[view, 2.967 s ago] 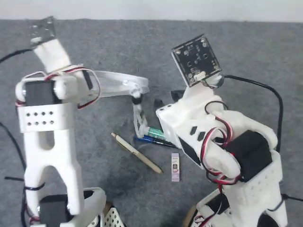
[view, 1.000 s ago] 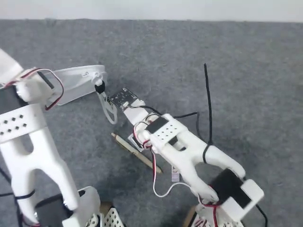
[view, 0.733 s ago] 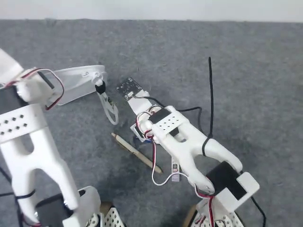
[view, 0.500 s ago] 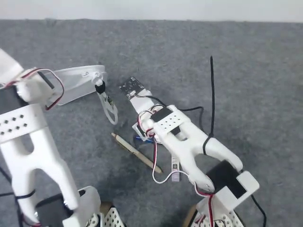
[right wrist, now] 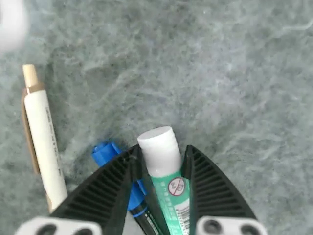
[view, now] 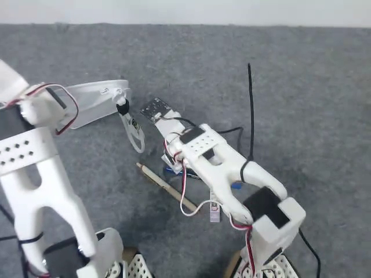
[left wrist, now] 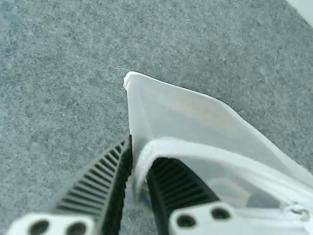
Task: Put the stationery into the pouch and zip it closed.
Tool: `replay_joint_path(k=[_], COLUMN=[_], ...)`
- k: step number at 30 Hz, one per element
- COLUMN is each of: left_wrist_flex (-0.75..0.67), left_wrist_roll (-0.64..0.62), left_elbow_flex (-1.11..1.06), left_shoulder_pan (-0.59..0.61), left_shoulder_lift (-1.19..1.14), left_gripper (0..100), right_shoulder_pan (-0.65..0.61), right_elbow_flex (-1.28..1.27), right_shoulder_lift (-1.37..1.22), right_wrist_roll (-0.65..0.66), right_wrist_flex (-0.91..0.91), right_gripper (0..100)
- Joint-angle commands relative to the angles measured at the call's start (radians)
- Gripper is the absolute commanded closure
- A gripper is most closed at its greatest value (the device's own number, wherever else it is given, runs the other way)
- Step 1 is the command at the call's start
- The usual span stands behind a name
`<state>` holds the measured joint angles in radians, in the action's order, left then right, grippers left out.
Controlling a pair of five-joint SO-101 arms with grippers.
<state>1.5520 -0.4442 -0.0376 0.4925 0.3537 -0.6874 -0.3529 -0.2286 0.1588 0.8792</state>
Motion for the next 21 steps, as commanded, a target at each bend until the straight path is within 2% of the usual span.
replay_joint_path(k=[1, 6, 10, 15, 21], left_wrist_flex=[-0.034, -0.034, -0.034, -0.034, -0.031], left_wrist_roll=[-0.017, -0.017, -0.017, -0.017, -0.017], left_elbow_flex=[0.042, 0.041, 0.041, 0.039, 0.039], left_shoulder_pan=[0.003, 0.003, 0.003, -0.021, -0.034], left_shoulder_lift=[0.049, 0.049, 0.049, 0.049, 0.049], left_gripper=[99, 99, 99, 99, 99], right_shoulder_pan=[0.019, 0.038, 0.074, 0.125, 0.206], right_elbow_flex=[0.109, 0.149, 0.189, 0.215, 0.195], right_shoulder_lift=[-0.033, -0.108, -0.108, -0.096, 0.042], right_wrist_roll=[0.009, 0.012, 0.012, 0.006, 0.003], right_wrist_flex=[0.113, 0.136, 0.140, 0.166, 0.168], right_gripper=[87.0, 88.3, 99.8, 99.4, 99.3])
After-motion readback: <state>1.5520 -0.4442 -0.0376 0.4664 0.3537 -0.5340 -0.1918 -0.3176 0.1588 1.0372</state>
